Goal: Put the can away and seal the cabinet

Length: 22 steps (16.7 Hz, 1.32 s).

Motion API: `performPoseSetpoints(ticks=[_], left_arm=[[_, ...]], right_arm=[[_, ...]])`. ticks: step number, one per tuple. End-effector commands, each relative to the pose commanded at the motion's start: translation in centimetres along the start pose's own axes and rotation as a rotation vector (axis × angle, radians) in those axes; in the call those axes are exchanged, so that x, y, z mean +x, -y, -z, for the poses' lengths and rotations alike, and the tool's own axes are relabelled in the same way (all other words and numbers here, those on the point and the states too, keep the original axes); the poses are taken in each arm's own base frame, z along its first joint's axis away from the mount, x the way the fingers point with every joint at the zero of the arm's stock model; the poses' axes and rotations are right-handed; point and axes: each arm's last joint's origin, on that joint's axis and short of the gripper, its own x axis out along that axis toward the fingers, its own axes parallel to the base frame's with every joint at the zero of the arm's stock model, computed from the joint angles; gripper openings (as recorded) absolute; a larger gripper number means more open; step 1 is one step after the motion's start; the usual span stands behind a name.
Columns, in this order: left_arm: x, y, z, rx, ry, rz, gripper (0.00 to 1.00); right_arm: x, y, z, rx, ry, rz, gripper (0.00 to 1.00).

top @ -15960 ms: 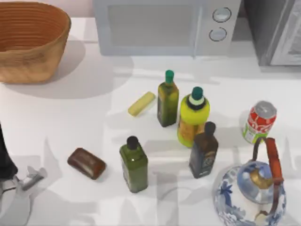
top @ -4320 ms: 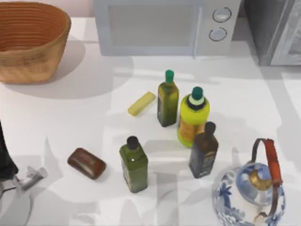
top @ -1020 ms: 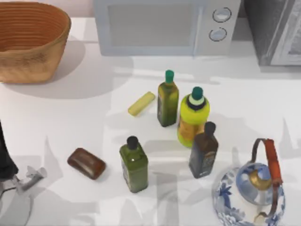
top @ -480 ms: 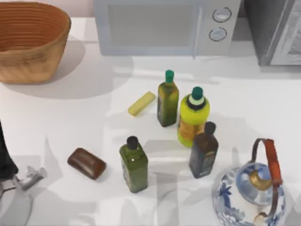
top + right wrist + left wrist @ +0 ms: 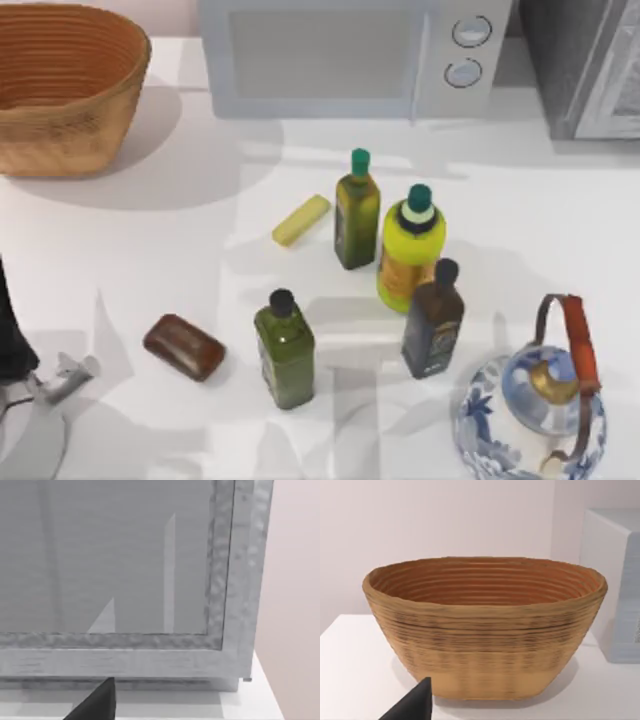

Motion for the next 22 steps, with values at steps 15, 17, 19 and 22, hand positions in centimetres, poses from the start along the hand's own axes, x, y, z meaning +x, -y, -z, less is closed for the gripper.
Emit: performPoseSetpoints(ticks=[15, 17, 19, 22], left_arm=[[0.0, 0.0, 0.0, 0.0, 0.0, 0.0, 1.0], [0.0, 0.0, 0.0, 0.0, 0.0, 0.0, 1.0], [0.0, 0.0, 0.0, 0.0, 0.0, 0.0, 1.0], [0.0, 0.0, 0.0, 0.0, 0.0, 0.0, 1.0]], right_arm=[[3.3, 5.4, -13.0, -0.183, 0.071, -0.052, 1.0], [3.6, 5.8, -17.7, -0.194, 0.075, -0.06, 1.0], [3.4, 5.4, -22.2, -0.181, 0.068, -0.063, 1.0], [2.6, 4.1, -27.7, -0.128, 0.047, -0.055, 1.0]])
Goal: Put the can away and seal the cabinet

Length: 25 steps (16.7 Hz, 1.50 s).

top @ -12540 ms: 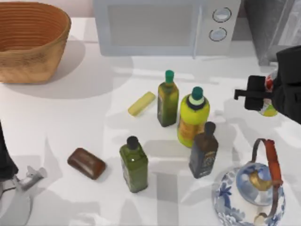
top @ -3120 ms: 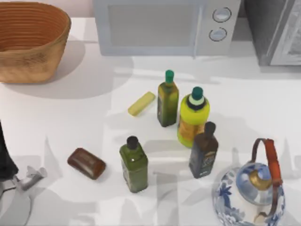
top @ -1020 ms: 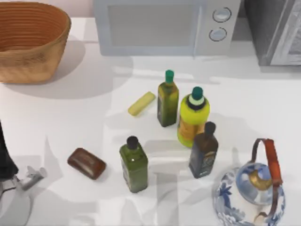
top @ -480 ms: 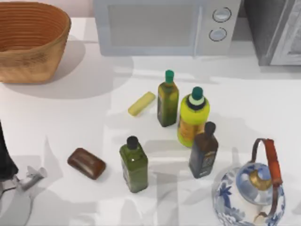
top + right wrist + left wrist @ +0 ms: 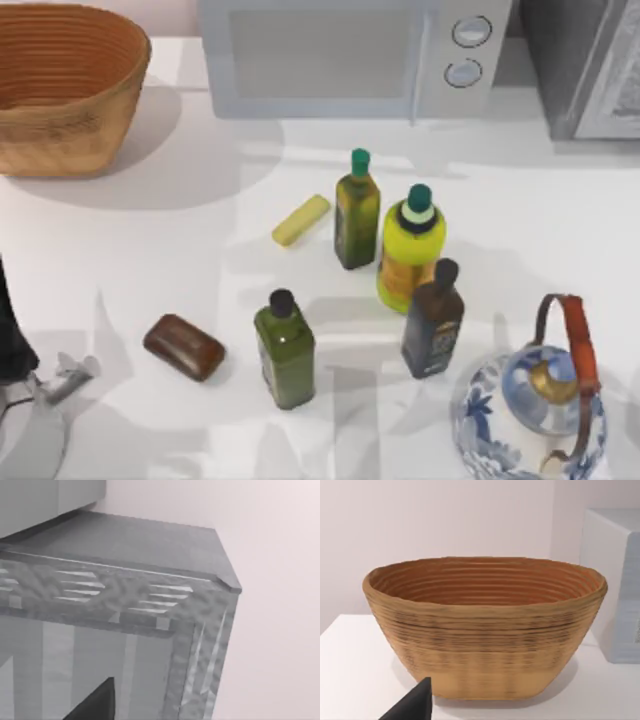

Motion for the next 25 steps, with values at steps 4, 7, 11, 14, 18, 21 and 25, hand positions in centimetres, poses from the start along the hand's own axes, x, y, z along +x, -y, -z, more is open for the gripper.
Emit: performPoseSetpoints(ticks=[4, 7, 11, 14, 18, 21, 25], left_arm=[[0.0, 0.0, 0.0, 0.0, 0.0, 0.0, 1.0], [0.0, 0.0, 0.0, 0.0, 0.0, 0.0, 1.0], [0.0, 0.0, 0.0, 0.0, 0.0, 0.0, 1.0], [0.0, 0.0, 0.0, 0.0, 0.0, 0.0, 1.0], [0.0, 0.0, 0.0, 0.0, 0.0, 0.0, 1.0], [0.0, 0.0, 0.0, 0.0, 0.0, 0.0, 1.0], [0.0, 0.0, 0.0, 0.0, 0.0, 0.0, 1.0]], right_arm=[[-1.2, -1.8, -5.4, 0.073, -0.026, 0.027, 1.0], [-1.9, -3.0, -7.5, 0.113, -0.04, 0.046, 1.0], [-2.1, -3.3, -7.9, 0.129, -0.047, 0.053, 1.0], [-2.0, -3.2, -7.9, 0.128, -0.046, 0.047, 1.0], [-0.4, -3.6, -7.2, 0.167, -0.062, 0.021, 1.0], [2.6, -4.9, -6.3, 0.219, -0.091, -0.017, 1.0], [7.2, -8.6, -6.0, 0.254, -0.133, -0.044, 1.0]])
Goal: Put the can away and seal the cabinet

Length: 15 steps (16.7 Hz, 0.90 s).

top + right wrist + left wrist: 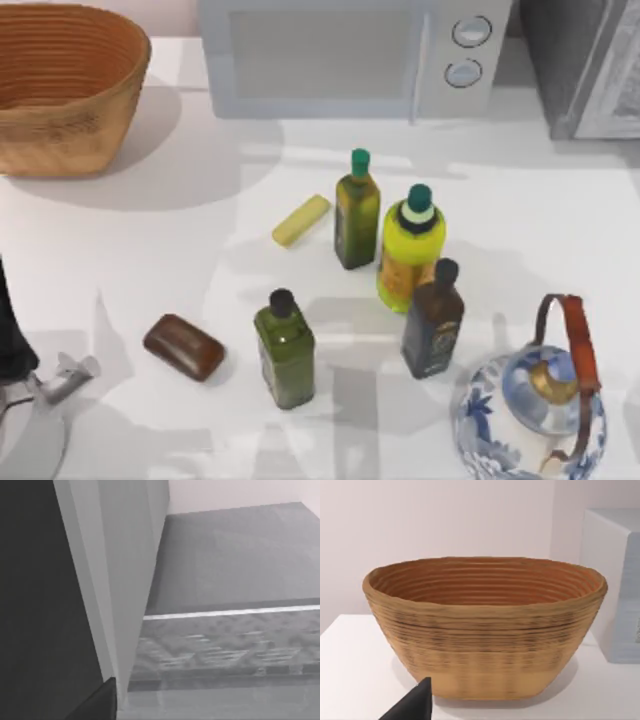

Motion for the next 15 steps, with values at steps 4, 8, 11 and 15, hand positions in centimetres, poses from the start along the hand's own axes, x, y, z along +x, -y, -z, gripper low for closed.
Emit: performPoseSetpoints(ticks=[4, 8, 11, 15], left_arm=[[0.0, 0.0, 0.0, 0.0, 0.0, 0.0, 1.0], [0.0, 0.0, 0.0, 0.0, 0.0, 0.0, 1.0], [0.0, 0.0, 0.0, 0.0, 0.0, 0.0, 1.0], [0.0, 0.0, 0.0, 0.0, 0.0, 0.0, 1.0]], right_arm=[[3.6, -6.0, 0.3, -0.016, -0.014, 0.028, 1.0], [4.7, -13.3, 0.4, -0.062, 0.014, 0.065, 1.0], [3.6, -18.4, 0.4, -0.095, 0.051, 0.081, 1.0], [1.6, -22.8, 0.6, -0.118, 0.088, 0.087, 1.0]])
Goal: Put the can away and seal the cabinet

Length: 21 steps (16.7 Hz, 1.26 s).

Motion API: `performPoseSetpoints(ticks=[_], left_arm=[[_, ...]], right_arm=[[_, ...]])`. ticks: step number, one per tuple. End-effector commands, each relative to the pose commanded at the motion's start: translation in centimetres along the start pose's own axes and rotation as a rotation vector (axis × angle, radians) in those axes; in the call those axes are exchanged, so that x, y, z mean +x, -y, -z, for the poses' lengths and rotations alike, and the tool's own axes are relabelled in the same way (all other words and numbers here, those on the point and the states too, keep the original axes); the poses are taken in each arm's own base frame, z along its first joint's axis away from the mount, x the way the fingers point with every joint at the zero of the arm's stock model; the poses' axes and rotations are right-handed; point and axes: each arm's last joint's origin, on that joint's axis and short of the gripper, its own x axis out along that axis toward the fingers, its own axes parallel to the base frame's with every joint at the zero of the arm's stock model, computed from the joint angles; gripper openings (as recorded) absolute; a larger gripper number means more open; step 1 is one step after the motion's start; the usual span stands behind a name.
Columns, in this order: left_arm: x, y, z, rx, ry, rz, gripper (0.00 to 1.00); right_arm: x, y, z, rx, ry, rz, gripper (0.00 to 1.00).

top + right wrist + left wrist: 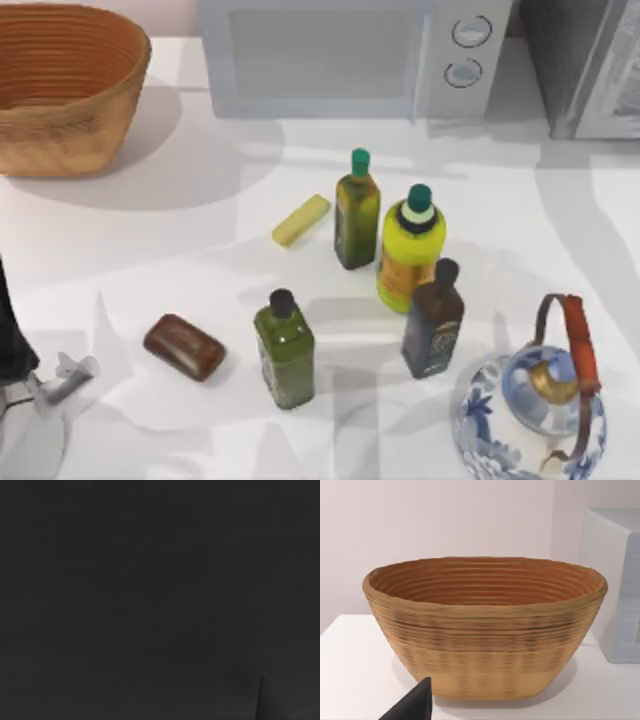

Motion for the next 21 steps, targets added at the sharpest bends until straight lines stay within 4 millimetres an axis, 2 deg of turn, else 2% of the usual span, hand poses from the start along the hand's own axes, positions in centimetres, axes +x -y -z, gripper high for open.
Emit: performPoseSetpoints(ticks=[4, 8, 9, 10, 21], left_arm=[[0.0, 0.0, 0.0, 0.0, 0.0, 0.0, 1.0], [0.0, 0.0, 0.0, 0.0, 0.0, 0.0, 1.0], [0.0, 0.0, 0.0, 0.0, 0.0, 0.0, 1.0], [0.0, 0.0, 0.0, 0.0, 0.0, 0.0, 1.0], [0.0, 0.0, 0.0, 0.0, 0.0, 0.0, 1.0]], right_arm=[[-1.0, -1.6, -0.1, -0.004, 0.007, 0.0, 1.0], [-1.0, -1.6, -0.1, -0.004, 0.007, 0.0, 1.0], [-1.6, -0.8, -0.4, -0.009, 0.019, 0.036, 1.0], [-1.5, -0.8, -0.5, -0.009, 0.019, 0.036, 1.0], [3.4, -0.7, -0.5, -0.009, 0.019, 0.036, 1.0]])
